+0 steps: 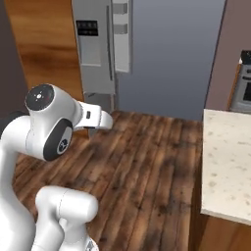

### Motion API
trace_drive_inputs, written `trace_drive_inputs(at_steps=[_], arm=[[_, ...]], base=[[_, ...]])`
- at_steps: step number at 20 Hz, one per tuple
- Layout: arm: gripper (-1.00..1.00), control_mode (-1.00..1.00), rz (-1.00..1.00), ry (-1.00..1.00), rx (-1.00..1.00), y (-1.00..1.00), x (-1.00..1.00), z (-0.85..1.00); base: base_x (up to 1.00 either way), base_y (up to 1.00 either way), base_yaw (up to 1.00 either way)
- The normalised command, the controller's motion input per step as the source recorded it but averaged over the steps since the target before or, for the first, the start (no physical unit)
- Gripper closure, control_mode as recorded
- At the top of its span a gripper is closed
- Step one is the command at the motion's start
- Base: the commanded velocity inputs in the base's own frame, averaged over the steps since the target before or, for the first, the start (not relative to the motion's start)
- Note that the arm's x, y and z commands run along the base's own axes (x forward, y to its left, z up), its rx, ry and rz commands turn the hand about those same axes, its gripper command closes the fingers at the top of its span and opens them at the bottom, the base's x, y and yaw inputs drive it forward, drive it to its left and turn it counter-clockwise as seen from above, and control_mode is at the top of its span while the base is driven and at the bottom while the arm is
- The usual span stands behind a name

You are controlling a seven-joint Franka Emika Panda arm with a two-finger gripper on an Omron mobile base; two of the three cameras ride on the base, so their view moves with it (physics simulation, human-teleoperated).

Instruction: Take the cheese, chicken drumstick, and carrot from the fridge and place them on the plate on the dining counter to create an appetizer plate.

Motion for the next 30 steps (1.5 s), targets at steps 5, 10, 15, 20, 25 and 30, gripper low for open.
trace_drive_inputs(at_steps=[5, 10, 15, 20, 25, 30], arm=[[-1.0, 1.0, 0.0, 0.0, 0.0, 0.0, 0.0, 0.0], [-1.0, 1.0, 0.0, 0.0, 0.0, 0.0, 0.0, 0.0], [-1.0, 1.0, 0.0, 0.0, 0.0, 0.0, 0.0, 0.0], [-1.0, 1.0, 0.0, 0.0, 0.0, 0.0, 0.0, 0.0], [-1.0, 1.0, 0.0, 0.0, 0.0, 0.0, 0.0, 0.0], [-1.0, 1.0, 0.0, 0.0, 0.0, 0.0, 0.0, 0.0]], base=[[0.53, 1.0, -0.23], [0.88, 0.81, -0.11], [1.0, 0.23, -0.02], [1.0, -0.04, 0.0], [1.0, -0.16, 0.0], [0.93, -0.22, 0.0]])
